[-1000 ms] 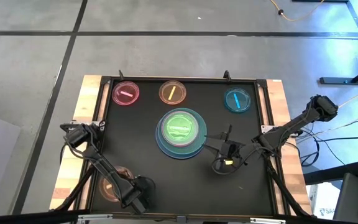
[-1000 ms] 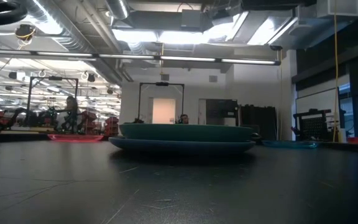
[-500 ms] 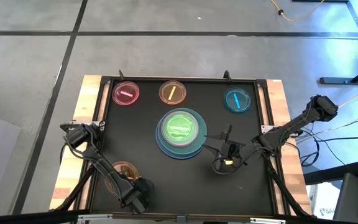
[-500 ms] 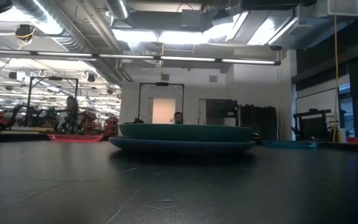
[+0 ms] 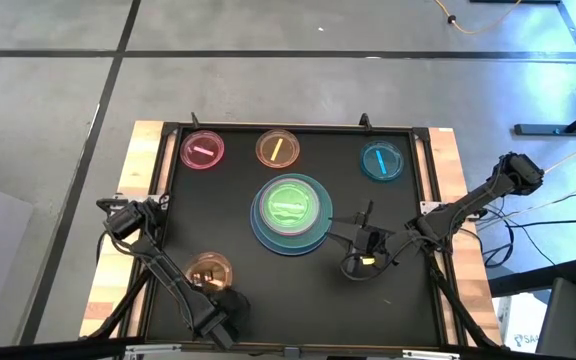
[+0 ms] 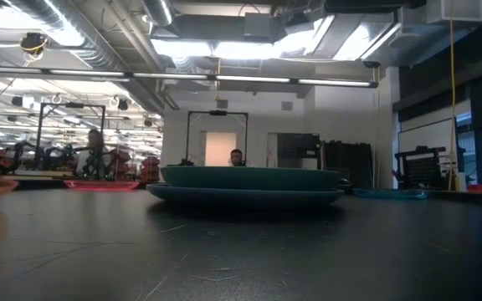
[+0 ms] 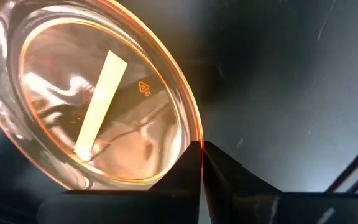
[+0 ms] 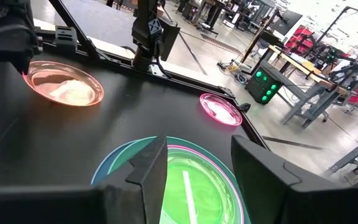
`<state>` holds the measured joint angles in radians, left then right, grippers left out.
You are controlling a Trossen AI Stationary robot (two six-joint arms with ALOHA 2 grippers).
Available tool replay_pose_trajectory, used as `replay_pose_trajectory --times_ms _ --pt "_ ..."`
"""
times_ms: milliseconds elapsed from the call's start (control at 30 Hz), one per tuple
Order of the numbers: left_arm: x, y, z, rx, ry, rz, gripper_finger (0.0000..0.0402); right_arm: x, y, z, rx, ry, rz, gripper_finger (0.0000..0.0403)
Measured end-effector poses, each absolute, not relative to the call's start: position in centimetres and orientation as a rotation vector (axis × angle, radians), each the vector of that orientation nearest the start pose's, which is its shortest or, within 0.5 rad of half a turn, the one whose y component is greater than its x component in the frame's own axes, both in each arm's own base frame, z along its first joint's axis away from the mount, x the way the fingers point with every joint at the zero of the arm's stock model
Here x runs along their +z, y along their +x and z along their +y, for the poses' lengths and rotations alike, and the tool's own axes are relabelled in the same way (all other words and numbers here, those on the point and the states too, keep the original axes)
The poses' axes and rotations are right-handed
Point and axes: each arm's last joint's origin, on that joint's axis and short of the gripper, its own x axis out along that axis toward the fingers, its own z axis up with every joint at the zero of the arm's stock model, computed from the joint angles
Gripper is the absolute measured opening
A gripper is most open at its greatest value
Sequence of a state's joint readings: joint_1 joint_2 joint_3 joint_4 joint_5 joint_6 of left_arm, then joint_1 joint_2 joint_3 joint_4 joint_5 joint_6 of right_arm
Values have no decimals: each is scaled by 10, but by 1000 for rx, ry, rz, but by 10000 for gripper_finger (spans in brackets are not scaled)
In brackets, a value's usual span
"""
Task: Stack plastic plates
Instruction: Stack the bottom orange transparent plate on top of the green transparent plate
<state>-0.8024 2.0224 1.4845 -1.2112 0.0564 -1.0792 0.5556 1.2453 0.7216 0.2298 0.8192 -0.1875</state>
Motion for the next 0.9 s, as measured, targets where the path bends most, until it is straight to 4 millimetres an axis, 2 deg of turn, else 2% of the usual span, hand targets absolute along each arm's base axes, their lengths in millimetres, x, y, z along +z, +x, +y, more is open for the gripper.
replay_pose_trajectory --times_ms 467,633,900 --pt "216 262 -250 330 263 1476 2 258 233 120 -243 -347 251 170" --pt "221 275 -242 304 381 1402 2 258 233 120 -242 -345 250 170" --pt "222 301 -216 291 529 1346 2 258 233 120 -242 -345 250 170"
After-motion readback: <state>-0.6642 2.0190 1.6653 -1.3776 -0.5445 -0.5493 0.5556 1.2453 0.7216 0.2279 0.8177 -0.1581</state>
